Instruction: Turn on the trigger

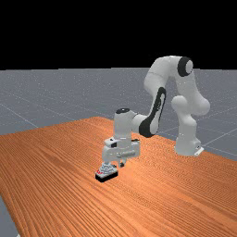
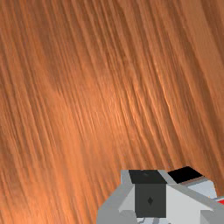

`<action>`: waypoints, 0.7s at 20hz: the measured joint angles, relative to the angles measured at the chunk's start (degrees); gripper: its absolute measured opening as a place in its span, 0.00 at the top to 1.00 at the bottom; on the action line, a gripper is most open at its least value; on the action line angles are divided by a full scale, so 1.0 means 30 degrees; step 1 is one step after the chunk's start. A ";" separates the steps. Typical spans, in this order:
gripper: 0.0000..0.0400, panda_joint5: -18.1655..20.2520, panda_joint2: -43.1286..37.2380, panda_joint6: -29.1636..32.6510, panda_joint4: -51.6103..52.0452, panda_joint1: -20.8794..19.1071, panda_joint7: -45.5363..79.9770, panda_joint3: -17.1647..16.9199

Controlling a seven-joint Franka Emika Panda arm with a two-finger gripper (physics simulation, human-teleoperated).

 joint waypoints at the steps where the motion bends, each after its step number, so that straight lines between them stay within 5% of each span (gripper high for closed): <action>1: 1.00 0.0016 -0.0192 0.0150 -0.0339 0.0035 0.0140 -0.0036; 8: 1.00 -0.0127 -0.2026 0.0393 -0.3261 -0.0080 -0.0513 0.0061; 9: 1.00 0.0967 -0.2228 0.1054 -0.3732 -0.0691 -0.1608 0.0679; 10: 1.00 0.0242 -0.2235 0.1170 -0.3784 0.0237 0.1347 -0.0322; 14: 1.00 0.0874 -0.2070 0.1038 -0.3433 -0.0194 0.2950 -0.1253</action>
